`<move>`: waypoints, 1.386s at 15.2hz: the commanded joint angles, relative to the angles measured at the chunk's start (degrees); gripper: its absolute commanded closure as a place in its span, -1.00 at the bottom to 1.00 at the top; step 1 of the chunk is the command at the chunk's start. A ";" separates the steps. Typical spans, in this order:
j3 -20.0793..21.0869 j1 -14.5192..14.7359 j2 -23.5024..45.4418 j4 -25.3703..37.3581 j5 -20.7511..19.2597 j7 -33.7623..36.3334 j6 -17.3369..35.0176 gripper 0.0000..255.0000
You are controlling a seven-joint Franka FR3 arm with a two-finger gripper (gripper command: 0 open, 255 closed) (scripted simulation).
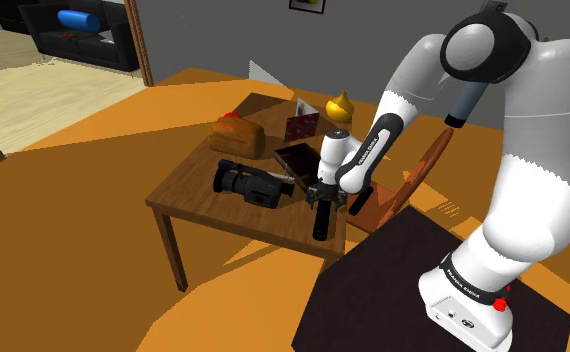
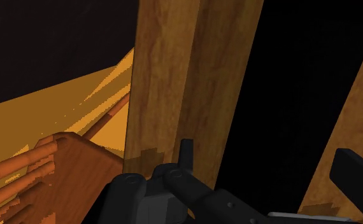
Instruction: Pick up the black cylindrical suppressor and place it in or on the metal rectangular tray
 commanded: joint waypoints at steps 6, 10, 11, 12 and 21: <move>-0.02 0.01 0.03 0.01 -0.01 0.01 0.02 1.00; -0.02 0.01 0.02 0.00 -0.01 0.01 0.02 1.00; -0.01 0.01 0.02 0.00 -0.01 0.01 0.02 1.00; -0.01 0.01 0.02 0.01 -0.01 0.01 0.02 1.00; 3.95 -3.21 -7.20 -2.53 3.55 -3.28 -4.80 1.00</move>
